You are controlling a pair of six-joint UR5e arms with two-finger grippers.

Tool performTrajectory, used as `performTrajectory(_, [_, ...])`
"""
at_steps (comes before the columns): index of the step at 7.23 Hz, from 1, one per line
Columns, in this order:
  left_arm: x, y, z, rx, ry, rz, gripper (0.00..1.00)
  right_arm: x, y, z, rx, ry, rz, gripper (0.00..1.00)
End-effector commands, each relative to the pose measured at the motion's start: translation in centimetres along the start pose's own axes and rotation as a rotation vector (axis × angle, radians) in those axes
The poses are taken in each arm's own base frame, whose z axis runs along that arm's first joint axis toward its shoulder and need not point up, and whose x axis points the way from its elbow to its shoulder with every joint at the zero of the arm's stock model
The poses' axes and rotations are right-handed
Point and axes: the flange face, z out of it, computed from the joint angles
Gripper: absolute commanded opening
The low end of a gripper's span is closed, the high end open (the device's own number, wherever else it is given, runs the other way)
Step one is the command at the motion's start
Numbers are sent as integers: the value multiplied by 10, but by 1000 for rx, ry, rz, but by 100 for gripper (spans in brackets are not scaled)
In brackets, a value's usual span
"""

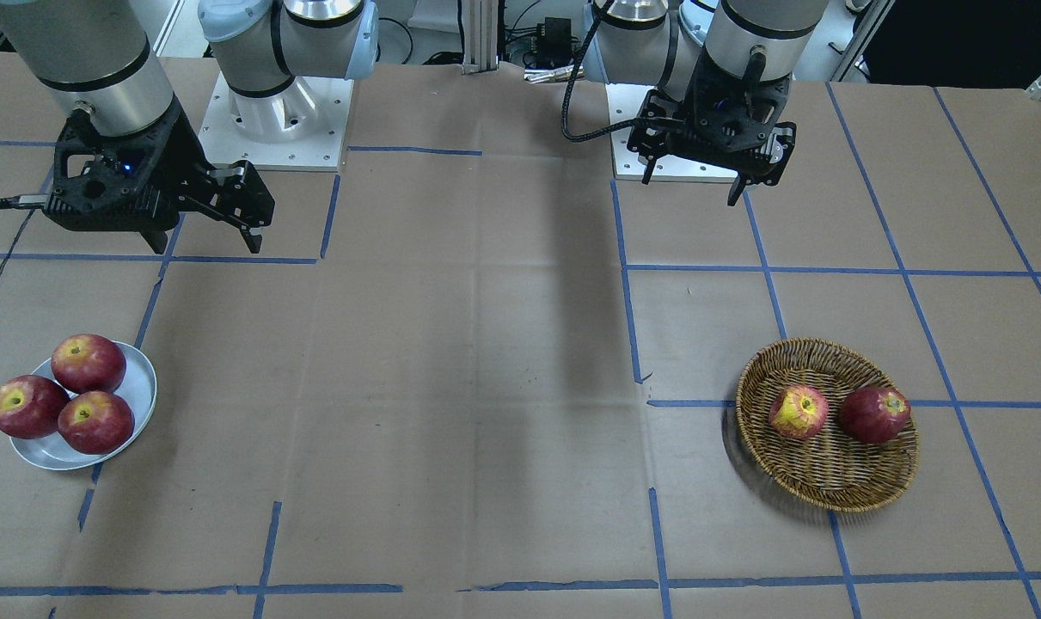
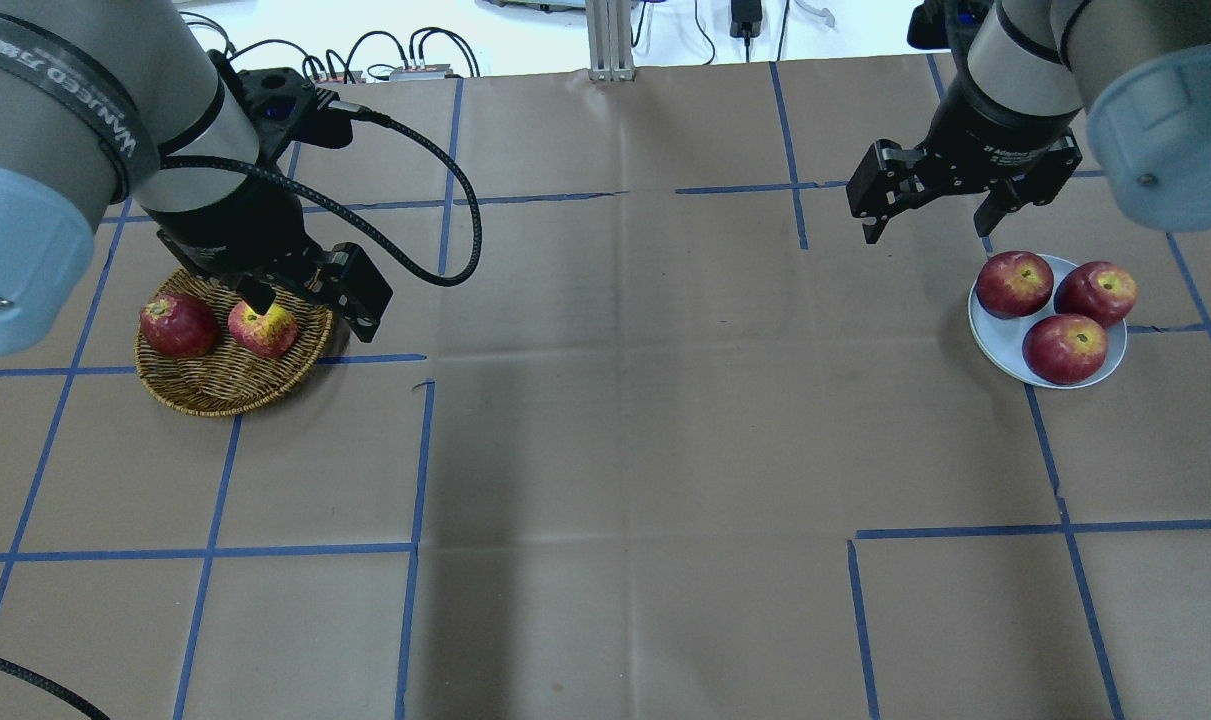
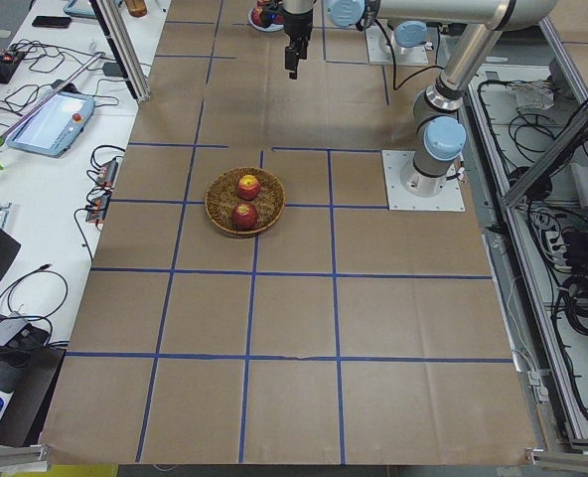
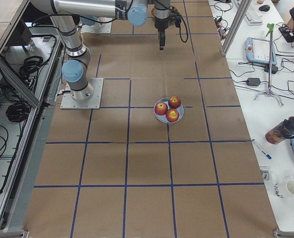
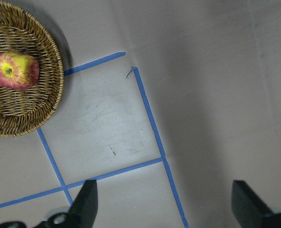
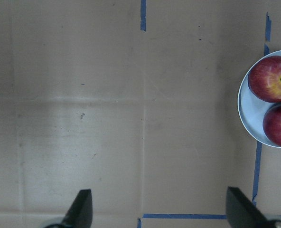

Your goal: Transfer apple from basket to plate

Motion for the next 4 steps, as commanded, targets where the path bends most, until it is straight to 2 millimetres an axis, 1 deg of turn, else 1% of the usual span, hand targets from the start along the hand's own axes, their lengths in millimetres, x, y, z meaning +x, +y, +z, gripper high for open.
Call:
performTrajectory(1, [0,0,-1,2,-1,0,99,0,0,0,0,0,-1,100])
performTrajectory(4, [-2,-3,2,-4,1,0,99,0,0,0,0,0,-1,100])
